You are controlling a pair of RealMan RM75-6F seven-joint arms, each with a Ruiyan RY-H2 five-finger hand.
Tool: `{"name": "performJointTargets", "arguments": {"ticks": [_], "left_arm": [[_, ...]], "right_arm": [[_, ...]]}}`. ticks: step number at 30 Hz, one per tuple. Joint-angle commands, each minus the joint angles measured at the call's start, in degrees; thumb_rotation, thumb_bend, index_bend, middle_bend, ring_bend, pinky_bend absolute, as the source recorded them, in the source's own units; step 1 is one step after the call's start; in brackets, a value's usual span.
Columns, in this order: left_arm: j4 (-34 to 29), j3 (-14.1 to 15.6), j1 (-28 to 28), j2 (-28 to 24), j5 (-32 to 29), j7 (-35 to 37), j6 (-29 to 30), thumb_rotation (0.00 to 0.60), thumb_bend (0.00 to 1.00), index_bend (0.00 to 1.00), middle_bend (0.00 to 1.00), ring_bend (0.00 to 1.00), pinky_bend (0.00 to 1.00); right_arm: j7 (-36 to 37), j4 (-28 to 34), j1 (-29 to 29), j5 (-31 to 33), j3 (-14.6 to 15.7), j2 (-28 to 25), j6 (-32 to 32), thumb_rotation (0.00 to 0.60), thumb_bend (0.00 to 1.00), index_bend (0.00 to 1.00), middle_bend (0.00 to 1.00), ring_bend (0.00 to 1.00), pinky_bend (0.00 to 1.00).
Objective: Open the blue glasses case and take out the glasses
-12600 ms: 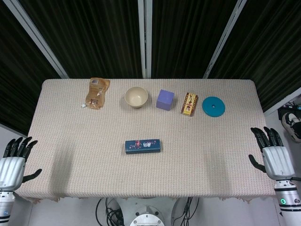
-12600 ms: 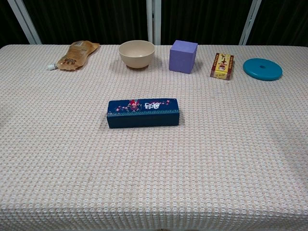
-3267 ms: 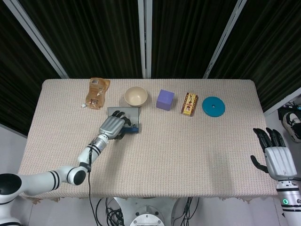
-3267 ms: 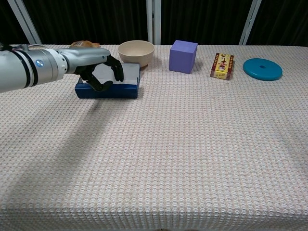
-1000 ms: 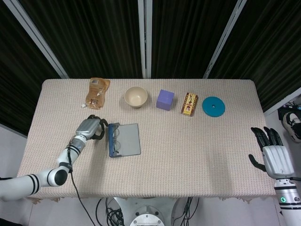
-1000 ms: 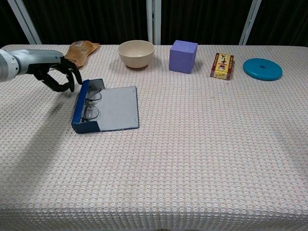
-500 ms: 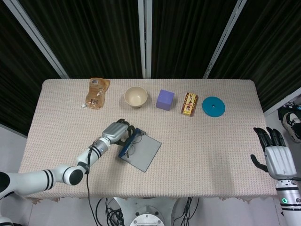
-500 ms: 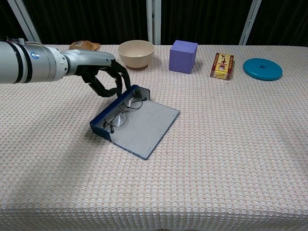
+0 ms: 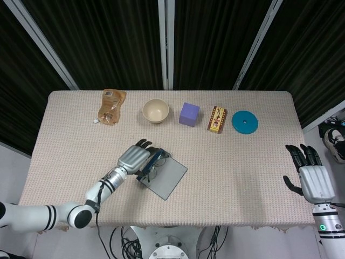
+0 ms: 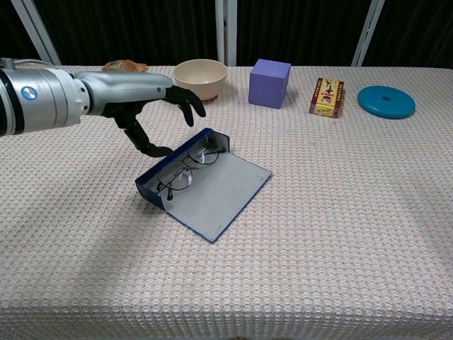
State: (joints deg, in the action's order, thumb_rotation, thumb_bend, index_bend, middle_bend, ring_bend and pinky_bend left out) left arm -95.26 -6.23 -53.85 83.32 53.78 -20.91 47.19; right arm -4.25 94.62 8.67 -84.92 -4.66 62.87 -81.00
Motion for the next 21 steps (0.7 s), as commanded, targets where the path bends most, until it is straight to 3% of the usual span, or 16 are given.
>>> {"name": "performJointTargets", "arguments": {"ticks": [1, 15, 21], "left_arm": [[0.2, 0.7, -0.4, 1.3, -0.7, -2.0, 0.9, 0.600, 0.31, 0.14, 0.17, 0.03, 0.03], [-0.8, 3.1, -0.2, 3.3, -2.9, -8.4, 4.6, 0.600, 0.31, 0.09, 0.13, 0.00, 0.00], [-2.1, 3.7, 0.3, 2.9, -4.0, -9.3, 5.2, 0.600, 0.28, 0.04, 0.05, 0.00, 0.00]], "right_arm": [[0.1, 0.0, -0.1, -0.1, 0.0, -0.1, -0.1, 0.600, 0.24, 0.04, 0.13, 0.00, 0.01], [0.3, 0.2, 0.0, -0.3, 0.1, -0.3, -0.1, 0.600, 0.24, 0.04, 0.13, 0.00, 0.01], [0.0, 0.6, 0.2, -0.4, 0.1, -0.5, 0.0, 0.600, 0.24, 0.04, 0.13, 0.00, 0.01]]}}
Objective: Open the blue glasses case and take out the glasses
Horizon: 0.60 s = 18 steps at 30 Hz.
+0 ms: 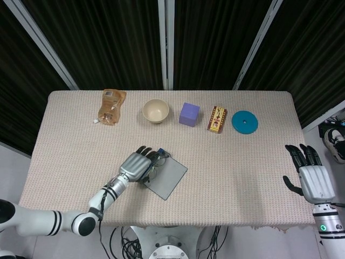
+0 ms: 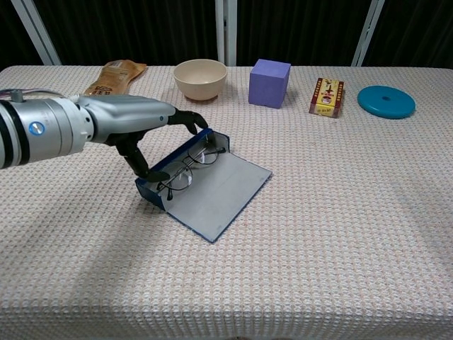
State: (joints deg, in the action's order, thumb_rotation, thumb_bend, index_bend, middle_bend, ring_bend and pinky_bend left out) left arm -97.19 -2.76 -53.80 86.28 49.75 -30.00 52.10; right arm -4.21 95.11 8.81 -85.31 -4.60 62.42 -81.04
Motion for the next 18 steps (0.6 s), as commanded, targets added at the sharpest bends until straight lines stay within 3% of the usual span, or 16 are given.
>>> {"name": "performJointTargets", "arguments": {"ticks": [1, 18], "left_arm": [[-0.1, 0.4, 0.3, 0.0, 0.2, -0.3, 0.5, 0.600, 0.28, 0.03, 0.03, 0.00, 0.00], [2.3, 1.6, 1.0, -1.1, -1.9, -3.6, 1.1, 0.600, 0.27, 0.03, 0.02, 0.00, 0.00]], "right_arm": [[-0.1, 0.1, 0.1, -0.1, 0.0, 0.0, 0.1, 0.600, 0.24, 0.04, 0.13, 0.00, 0.01], [-1.3, 1.2, 0.1, 0.1, 0.1, -0.4, 0.1, 0.600, 0.24, 0.04, 0.13, 0.00, 0.01]]}}
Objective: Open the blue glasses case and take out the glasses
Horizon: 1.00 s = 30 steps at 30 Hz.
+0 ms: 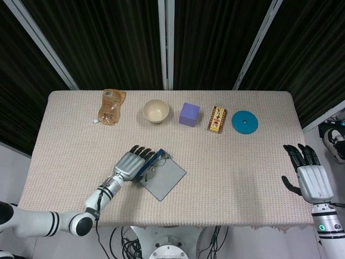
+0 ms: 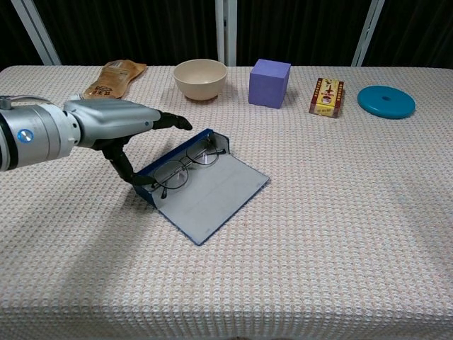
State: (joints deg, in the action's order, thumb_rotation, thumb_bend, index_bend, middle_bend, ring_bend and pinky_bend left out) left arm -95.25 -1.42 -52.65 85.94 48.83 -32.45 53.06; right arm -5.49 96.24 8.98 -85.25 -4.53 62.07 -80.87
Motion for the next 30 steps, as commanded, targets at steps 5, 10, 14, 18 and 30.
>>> {"name": "performJointTargets", "arguments": {"ticks": [5, 10, 14, 18, 30], "left_arm": [[2.2, -0.3, -0.8, -1.5, -3.6, -2.7, -0.3, 0.600, 0.27, 0.03, 0.02, 0.00, 0.00], [7.6, -1.8, -2.5, -0.2, -6.7, -3.5, -2.2, 0.600, 0.27, 0.03, 0.02, 0.00, 0.00], [12.3, -3.5, -4.0, 1.6, -8.5, -3.9, -3.1, 0.600, 0.27, 0.03, 0.02, 0.00, 0.00], [17.1, -5.1, -5.2, 3.6, -9.2, -3.5, -3.9, 0.600, 0.27, 0.04, 0.02, 0.00, 0.00], [10.9, -7.3, -4.3, -0.4, -4.5, 6.8, -11.3, 0.600, 0.30, 0.24, 0.06, 0.00, 0.00]], "right_arm": [[-0.1, 0.1, -0.1, 0.3, 0.0, 0.1, 0.1, 0.600, 0.24, 0.04, 0.13, 0.00, 0.01], [0.2, -0.3, -0.1, 0.8, 0.0, 0.4, 0.2, 0.600, 0.24, 0.04, 0.13, 0.00, 0.01], [0.4, -0.5, -0.3, 1.2, 0.0, 0.3, 0.2, 0.600, 0.24, 0.04, 0.13, 0.00, 0.01], [0.5, -0.7, -0.4, 1.5, 0.0, 0.1, 0.3, 0.600, 0.24, 0.04, 0.13, 0.00, 0.01], [0.9, -1.2, -0.2, 1.4, 0.1, 0.6, 0.8, 0.600, 0.24, 0.04, 0.13, 0.00, 0.01]]}}
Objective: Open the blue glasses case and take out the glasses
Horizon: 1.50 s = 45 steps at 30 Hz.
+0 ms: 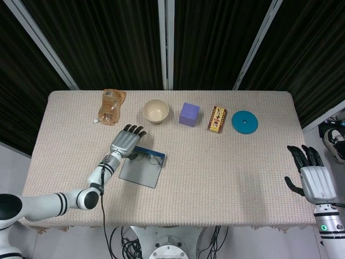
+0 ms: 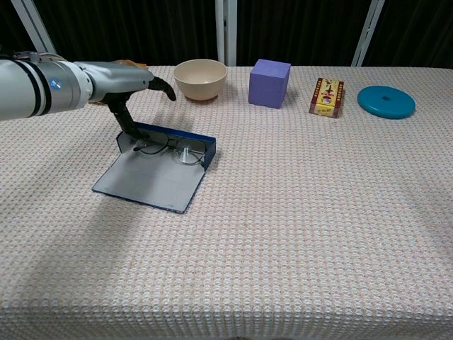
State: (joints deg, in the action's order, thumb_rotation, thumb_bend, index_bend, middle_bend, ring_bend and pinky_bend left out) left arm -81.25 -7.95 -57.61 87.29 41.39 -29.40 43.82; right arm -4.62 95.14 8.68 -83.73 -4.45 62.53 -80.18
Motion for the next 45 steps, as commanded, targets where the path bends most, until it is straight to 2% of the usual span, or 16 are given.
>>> {"name": "performJointTargets", "arguments": {"ticks": [1, 6, 15, 45], "left_arm": [[-3.4, -0.9, 0.6, -1.9, 3.5, 4.8, -2.8, 0.600, 0.31, 0.27, 0.07, 0.00, 0.00], [-0.5, -0.9, -0.8, -0.2, 4.6, 6.4, -4.9, 0.600, 0.36, 0.31, 0.08, 0.00, 0.00], [3.5, 0.3, -2.8, 1.6, 0.7, 5.5, -5.6, 0.600, 0.37, 0.34, 0.09, 0.00, 0.00], [4.8, 2.0, -4.3, 1.9, -2.2, 5.9, -5.0, 0.600, 0.38, 0.41, 0.10, 0.00, 0.00]], "right_arm": [[0.1, -0.1, 0.1, -0.2, 0.1, 0.2, 0.1, 0.600, 0.24, 0.04, 0.13, 0.00, 0.01], [0.3, -0.3, -0.2, -0.2, 0.2, 0.3, -0.2, 0.600, 0.24, 0.04, 0.13, 0.00, 0.01], [1.0, -0.8, -0.5, -0.1, 0.2, 0.3, -0.4, 0.600, 0.24, 0.04, 0.13, 0.00, 0.01], [0.7, -0.7, -0.2, 0.3, 0.1, 0.2, 0.2, 0.600, 0.24, 0.04, 0.13, 0.00, 0.01]]}}
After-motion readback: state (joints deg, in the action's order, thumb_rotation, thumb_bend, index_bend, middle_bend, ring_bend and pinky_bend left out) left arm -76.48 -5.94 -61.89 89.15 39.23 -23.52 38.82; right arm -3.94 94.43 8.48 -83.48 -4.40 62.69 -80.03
